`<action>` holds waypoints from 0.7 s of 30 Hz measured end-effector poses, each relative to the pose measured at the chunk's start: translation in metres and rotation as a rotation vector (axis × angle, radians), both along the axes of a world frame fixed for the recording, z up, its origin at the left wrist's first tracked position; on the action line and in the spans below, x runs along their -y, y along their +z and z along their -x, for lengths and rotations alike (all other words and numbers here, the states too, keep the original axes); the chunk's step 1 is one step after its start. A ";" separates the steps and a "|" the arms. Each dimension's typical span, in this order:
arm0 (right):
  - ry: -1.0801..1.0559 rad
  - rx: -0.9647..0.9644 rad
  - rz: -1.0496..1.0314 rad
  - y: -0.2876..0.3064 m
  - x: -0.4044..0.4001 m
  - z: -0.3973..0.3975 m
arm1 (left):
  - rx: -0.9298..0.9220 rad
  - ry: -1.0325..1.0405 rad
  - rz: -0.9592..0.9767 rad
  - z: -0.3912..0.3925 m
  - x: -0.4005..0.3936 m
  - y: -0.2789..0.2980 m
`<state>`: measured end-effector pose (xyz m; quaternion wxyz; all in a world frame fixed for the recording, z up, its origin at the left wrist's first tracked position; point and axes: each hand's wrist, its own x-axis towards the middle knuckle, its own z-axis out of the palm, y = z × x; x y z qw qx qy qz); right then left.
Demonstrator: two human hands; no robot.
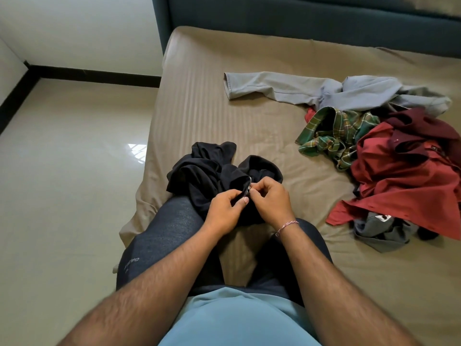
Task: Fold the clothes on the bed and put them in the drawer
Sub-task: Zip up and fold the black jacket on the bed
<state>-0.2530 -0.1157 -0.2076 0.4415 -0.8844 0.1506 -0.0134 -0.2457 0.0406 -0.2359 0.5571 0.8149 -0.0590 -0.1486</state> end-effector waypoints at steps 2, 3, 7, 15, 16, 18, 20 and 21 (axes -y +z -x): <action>0.055 -0.025 0.007 0.002 0.005 -0.002 | -0.048 -0.007 0.078 0.000 -0.003 0.001; 0.071 -0.029 0.010 0.002 0.007 -0.002 | -0.067 -0.007 0.087 -0.002 -0.003 0.000; 0.167 -0.043 0.023 0.003 0.010 -0.001 | -0.096 0.082 0.014 -0.008 -0.002 -0.007; 0.304 -0.018 0.108 0.004 0.000 0.004 | -0.568 0.072 0.196 -0.015 0.006 0.022; 0.333 -0.005 0.137 0.005 -0.003 0.005 | -0.582 0.105 0.176 -0.018 0.008 0.023; 0.348 0.007 0.197 0.007 -0.007 0.008 | -0.549 0.166 0.134 -0.024 0.013 0.020; 0.345 0.030 0.257 0.007 -0.009 0.008 | -0.519 0.213 0.096 -0.029 0.018 0.018; 0.354 0.039 0.288 0.007 -0.008 0.008 | -0.519 0.230 0.082 -0.030 0.020 0.019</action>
